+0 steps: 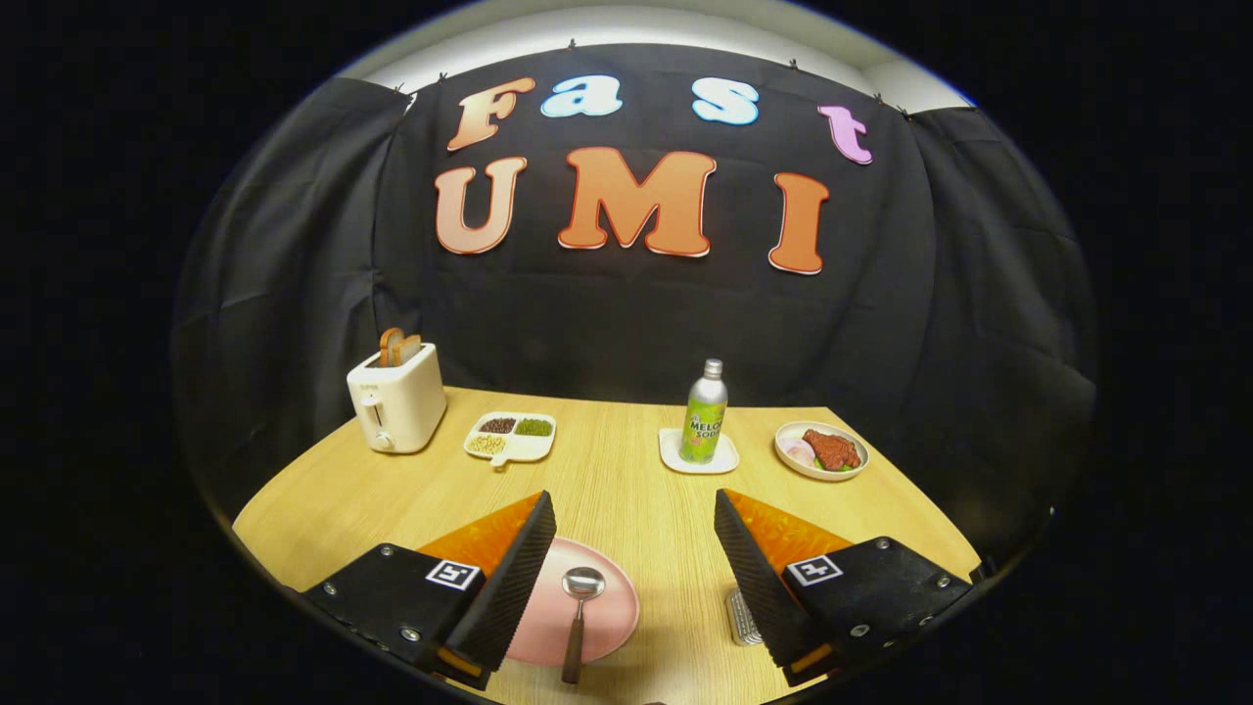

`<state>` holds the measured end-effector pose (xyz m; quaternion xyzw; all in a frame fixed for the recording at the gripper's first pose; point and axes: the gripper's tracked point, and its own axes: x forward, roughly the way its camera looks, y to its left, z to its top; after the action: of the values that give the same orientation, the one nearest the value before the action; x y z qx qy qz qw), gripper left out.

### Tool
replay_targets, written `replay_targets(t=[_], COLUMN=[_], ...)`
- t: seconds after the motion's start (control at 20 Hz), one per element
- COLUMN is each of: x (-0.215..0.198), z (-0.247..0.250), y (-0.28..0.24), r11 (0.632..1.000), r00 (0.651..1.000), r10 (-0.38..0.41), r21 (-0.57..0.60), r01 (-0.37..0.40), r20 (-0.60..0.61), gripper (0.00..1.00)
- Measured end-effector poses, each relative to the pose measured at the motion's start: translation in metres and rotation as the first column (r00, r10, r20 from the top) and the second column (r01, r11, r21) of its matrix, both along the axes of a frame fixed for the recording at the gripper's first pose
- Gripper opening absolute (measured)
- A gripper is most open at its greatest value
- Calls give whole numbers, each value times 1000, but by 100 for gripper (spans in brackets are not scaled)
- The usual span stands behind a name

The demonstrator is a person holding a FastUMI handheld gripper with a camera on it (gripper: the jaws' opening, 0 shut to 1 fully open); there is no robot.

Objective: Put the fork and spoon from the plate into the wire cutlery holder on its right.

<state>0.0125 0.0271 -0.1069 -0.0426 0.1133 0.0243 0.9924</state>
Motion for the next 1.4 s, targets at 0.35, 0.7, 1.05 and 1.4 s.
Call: replay_targets(t=[0.35,0.7,1.05,1.4], x=[-5,-13,-20,-24], z=[-56,-109,-154,-177], y=[11,26,34,40], r11=[998,993,992,990], r00=[992,968,930,899], r10=[35,87,98,99], r21=[-44,-60,-45,-52], r01=[-40,-104,-122,-134], r20=[-117,-236,-353,-427], gripper=[98,92,61,23])
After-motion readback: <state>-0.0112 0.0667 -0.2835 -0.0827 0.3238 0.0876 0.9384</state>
